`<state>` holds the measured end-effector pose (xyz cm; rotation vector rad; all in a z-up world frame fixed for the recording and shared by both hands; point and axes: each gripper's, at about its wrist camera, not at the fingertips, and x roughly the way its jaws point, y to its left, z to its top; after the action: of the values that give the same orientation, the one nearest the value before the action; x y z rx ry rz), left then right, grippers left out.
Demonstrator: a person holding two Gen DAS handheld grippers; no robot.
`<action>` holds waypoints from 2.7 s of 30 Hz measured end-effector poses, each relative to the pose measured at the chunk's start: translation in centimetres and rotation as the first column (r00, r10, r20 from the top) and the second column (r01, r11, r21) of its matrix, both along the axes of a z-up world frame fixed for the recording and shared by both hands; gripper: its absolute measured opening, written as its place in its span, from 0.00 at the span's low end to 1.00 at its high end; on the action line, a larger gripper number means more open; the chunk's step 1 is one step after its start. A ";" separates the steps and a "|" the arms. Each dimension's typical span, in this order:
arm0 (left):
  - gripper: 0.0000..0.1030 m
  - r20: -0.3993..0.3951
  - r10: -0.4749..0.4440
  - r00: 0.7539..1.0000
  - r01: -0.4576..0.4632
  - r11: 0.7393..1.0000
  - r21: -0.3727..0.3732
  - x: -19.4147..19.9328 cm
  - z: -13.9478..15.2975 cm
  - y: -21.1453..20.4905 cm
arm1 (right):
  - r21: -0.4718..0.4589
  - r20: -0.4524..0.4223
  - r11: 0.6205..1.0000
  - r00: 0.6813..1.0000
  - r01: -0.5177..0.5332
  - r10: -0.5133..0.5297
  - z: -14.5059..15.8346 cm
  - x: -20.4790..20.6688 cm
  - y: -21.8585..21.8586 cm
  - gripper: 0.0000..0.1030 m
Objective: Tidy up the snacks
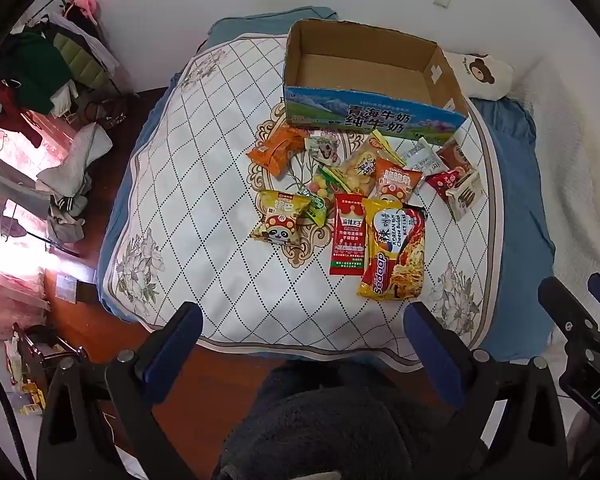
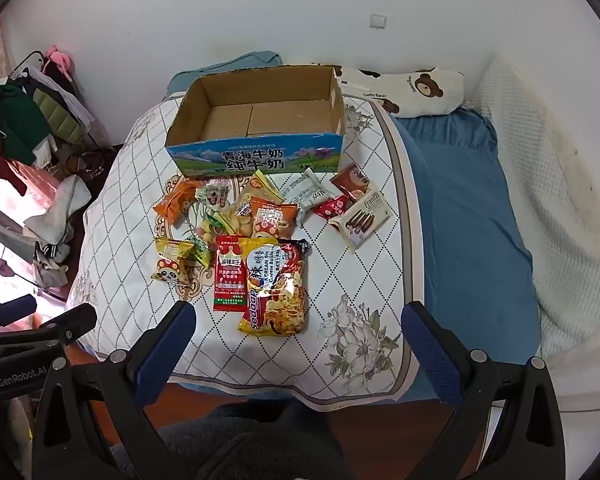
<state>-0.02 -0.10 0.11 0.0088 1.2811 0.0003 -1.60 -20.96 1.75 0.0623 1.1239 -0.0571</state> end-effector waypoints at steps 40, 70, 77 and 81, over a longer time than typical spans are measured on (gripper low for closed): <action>1.00 -0.022 -0.010 1.000 0.009 1.000 -0.012 0.1 -0.7 0.6 | 0.027 -0.044 0.999 0.999 0.032 -0.031 -0.9 -0.1 0.2 1.00; 1.00 0.008 -0.025 1.000 0.025 1.000 -0.006 -0.1 0.5 0.3 | 0.020 -0.006 0.999 0.999 0.036 -0.035 0.2 -0.5 0.1 1.00; 1.00 0.021 -0.031 0.999 0.031 0.999 -0.007 -0.2 1.0 0.2 | 0.021 -0.003 0.999 0.999 0.037 -0.037 0.2 -0.5 0.1 1.00; 1.00 0.024 -0.032 0.999 0.032 0.999 -0.007 -0.5 0.8 0.1 | 0.021 0.001 0.999 0.999 0.036 -0.036 0.5 -0.4 0.0 1.00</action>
<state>-0.47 0.03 0.88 0.0228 1.2572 -0.0320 -1.99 -20.94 2.27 0.1011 1.1226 -0.0780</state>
